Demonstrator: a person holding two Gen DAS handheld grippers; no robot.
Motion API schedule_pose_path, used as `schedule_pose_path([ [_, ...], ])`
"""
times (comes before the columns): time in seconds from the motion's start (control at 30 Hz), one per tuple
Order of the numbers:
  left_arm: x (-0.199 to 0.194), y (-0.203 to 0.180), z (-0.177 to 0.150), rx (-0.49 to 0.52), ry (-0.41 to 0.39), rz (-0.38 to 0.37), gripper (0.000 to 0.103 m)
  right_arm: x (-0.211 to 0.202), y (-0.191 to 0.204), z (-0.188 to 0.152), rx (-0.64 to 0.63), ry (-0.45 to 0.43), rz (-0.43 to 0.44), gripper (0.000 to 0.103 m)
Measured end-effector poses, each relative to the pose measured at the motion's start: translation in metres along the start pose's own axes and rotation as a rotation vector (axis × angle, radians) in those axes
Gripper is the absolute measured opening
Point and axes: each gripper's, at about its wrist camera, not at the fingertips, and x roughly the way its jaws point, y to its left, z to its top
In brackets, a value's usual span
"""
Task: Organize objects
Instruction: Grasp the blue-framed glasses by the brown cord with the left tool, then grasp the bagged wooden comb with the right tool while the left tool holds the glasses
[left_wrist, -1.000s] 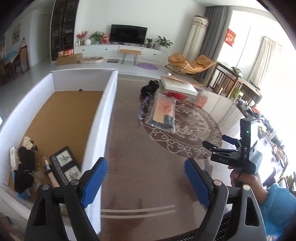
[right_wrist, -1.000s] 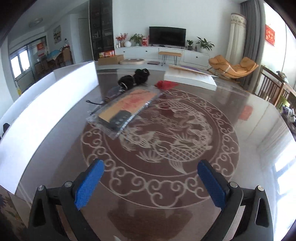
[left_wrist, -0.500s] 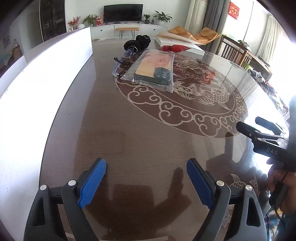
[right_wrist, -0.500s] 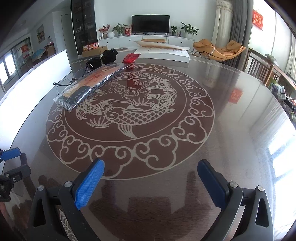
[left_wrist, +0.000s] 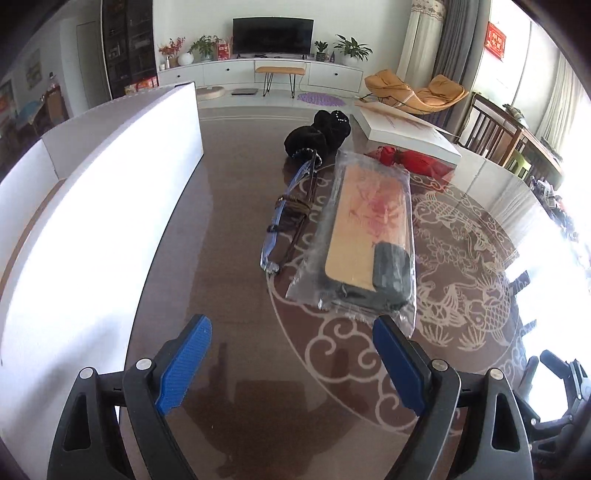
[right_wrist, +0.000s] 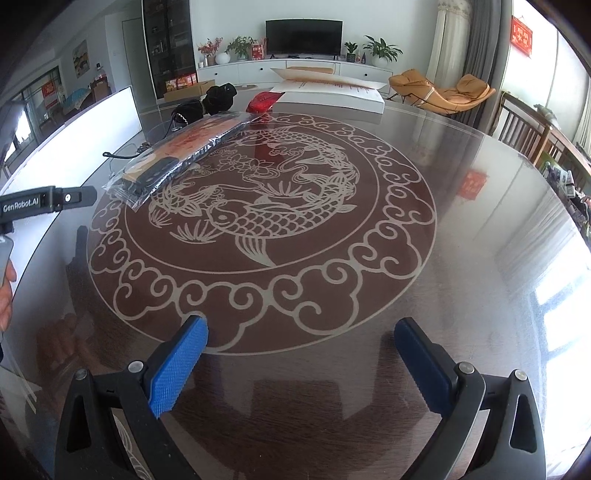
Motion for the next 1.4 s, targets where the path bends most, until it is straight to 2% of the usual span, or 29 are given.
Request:
schedule_pose_path([
  [0.1,0.017,0.003,0.033,-0.009,0.002,0.030,0.089,0.000,0.000,0.000,0.002,0.002,0.008,0.101],
  [0.2,0.039,0.008,0.056,-0.033,0.033,0.023,0.086,0.000,-0.001,0.000,0.002,0.002,0.009,0.101],
  [0.23,0.046,0.008,0.061,-0.032,0.046,0.017,0.076,-0.001,-0.001,0.000,0.002,0.002,0.009,0.101],
  [0.33,0.067,0.004,0.068,-0.025,0.089,-0.001,0.055,-0.001,0.000,0.000,0.001,0.002,0.011,0.101],
  [0.37,0.068,0.001,0.069,-0.005,0.065,0.019,0.051,-0.001,0.000,0.000,0.001,0.002,0.012,0.101],
  [0.4,0.070,-0.002,0.070,0.012,0.063,0.025,0.034,-0.001,0.000,-0.001,0.001,0.002,0.012,0.101],
  [0.43,0.071,-0.007,0.071,0.032,0.058,0.034,0.026,-0.001,0.000,-0.001,0.001,0.002,0.012,0.101],
  [0.53,0.068,-0.025,0.063,0.090,0.041,0.009,0.024,-0.001,0.000,-0.001,0.001,0.002,0.011,0.101],
  [0.63,0.055,-0.051,0.040,0.148,0.021,-0.028,0.024,-0.002,0.000,-0.001,0.001,0.002,0.011,0.101],
  [0.73,0.032,-0.066,0.008,0.135,0.008,-0.083,0.024,-0.002,0.000,-0.001,0.001,0.002,0.011,0.101],
  [0.8,0.016,-0.068,-0.015,0.119,-0.002,-0.066,0.024,-0.002,0.000,-0.001,0.001,0.002,0.011,0.101],
  [0.9,-0.002,-0.051,-0.041,0.078,-0.026,0.024,0.025,-0.002,0.000,-0.001,0.001,0.002,0.011,0.101],
  [0.97,-0.009,-0.033,-0.049,0.046,-0.035,0.056,0.026,-0.002,0.000,-0.001,0.001,0.002,0.011,0.101],
  [1.07,-0.010,-0.020,-0.047,0.043,-0.017,0.025,0.031,-0.002,0.000,-0.001,0.003,0.002,0.010,0.101],
  [1.1,-0.009,-0.019,-0.045,0.054,-0.002,0.015,0.047,-0.002,0.000,-0.001,0.003,0.002,0.010,0.101],
  [1.13,-0.007,-0.020,-0.044,0.061,0.012,0.014,0.070,-0.002,0.000,-0.001,0.003,0.002,0.010,0.101],
  [1.17,-0.005,-0.021,-0.045,0.064,0.014,0.016,0.079,-0.002,0.000,-0.001,0.003,0.002,0.010,0.101],
  [1.2,-0.004,-0.023,-0.047,0.066,0.011,0.018,0.085,-0.002,0.000,-0.001,0.003,0.002,0.010,0.101],
  [1.37,0.002,-0.027,-0.048,0.070,0.001,0.043,0.093,-0.002,0.000,-0.001,0.003,0.003,0.010,0.101],
  [1.4,0.003,-0.026,-0.048,0.065,0.002,0.048,0.098,-0.002,0.000,-0.001,0.003,0.002,0.010,0.101],
])
